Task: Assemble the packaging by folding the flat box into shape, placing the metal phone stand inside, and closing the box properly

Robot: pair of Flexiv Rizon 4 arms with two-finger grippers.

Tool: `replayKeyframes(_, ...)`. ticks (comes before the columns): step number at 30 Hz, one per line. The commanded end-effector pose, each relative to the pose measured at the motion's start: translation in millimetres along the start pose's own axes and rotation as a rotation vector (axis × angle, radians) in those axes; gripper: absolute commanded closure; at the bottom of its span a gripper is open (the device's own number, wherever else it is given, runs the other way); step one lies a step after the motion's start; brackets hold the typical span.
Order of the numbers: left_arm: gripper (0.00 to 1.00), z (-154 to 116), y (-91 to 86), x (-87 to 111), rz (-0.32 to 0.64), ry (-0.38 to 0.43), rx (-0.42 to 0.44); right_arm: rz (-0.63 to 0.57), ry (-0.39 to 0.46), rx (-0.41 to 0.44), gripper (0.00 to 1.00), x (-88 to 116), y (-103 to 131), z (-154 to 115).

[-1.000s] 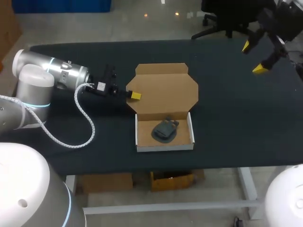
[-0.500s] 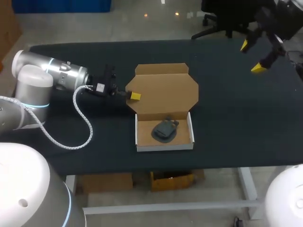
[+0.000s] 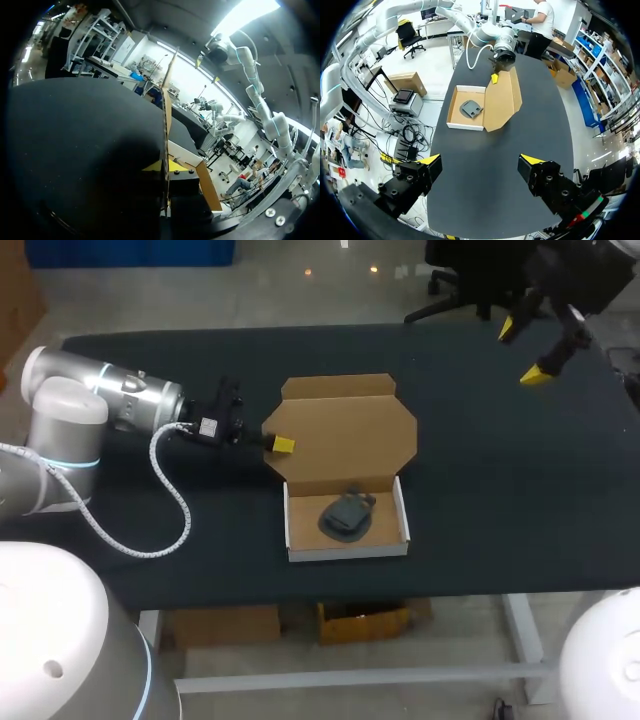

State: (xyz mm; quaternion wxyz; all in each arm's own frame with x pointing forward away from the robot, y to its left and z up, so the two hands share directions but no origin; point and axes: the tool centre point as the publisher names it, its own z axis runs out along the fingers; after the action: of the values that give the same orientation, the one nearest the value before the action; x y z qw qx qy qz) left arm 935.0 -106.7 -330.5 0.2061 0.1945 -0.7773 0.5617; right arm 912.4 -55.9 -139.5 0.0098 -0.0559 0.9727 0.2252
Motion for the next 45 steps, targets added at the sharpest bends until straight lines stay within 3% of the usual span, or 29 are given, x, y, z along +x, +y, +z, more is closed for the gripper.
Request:
replayKeyframes(1, 1.0, -1, 0.6, -0.3, 0.0, 0.001, 0.0, 0.018, 0.004, 0.03, 0.0, -9, 11, 1)
replayKeyframes(23, 1.0, -1, 0.6, -0.3, 0.0, 0.001, 0.0, 0.112, 0.034, 0.211, 0.0, -65, 48, 28)
replayKeyframes(28, 1.0, -1, 0.6, -0.3, 0.0, 0.001, 0.0, 0.099, 0.04, 0.217, 0.0, -71, 55, 30)
replayKeyframes(38, 1.0, -3, -2.7, 21.9, 0.183, -0.068, -0.018, 0.076, 0.052, 0.217, 0.0, -74, 60, 33)
replayKeyframes(45, 1.0, -4, -1.4, 31.5, 0.262, -0.104, -0.014, 0.061, 0.057, 0.21, 0.0, -75, 65, 35)
